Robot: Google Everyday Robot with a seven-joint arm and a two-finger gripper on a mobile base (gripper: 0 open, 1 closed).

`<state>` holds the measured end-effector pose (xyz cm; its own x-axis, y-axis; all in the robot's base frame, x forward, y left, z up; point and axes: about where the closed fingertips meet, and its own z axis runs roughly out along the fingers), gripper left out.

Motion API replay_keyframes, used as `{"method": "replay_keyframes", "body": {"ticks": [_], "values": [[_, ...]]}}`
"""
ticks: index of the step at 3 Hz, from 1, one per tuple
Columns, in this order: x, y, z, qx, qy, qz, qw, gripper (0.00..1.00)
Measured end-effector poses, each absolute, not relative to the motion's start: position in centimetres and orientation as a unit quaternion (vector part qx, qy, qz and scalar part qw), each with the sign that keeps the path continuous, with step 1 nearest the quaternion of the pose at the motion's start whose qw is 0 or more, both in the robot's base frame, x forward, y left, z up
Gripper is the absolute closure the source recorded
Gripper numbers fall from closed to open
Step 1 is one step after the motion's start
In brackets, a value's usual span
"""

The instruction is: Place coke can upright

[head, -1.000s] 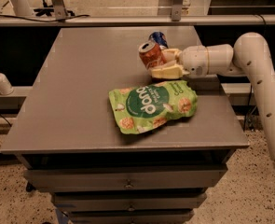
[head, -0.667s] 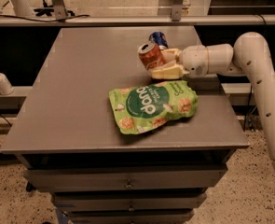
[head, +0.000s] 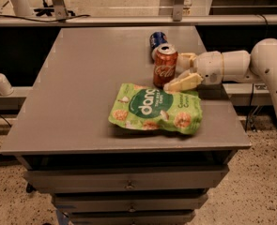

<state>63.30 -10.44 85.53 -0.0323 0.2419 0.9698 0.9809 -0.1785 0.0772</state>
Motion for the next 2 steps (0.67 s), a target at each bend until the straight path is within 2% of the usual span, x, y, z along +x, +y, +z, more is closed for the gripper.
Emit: {"method": "replay_keyframes", "body": {"ticks": [2], "values": [[61.9,-13.8,87.5,-0.597,-0.519,-0.507,0.342,0.00]]}}
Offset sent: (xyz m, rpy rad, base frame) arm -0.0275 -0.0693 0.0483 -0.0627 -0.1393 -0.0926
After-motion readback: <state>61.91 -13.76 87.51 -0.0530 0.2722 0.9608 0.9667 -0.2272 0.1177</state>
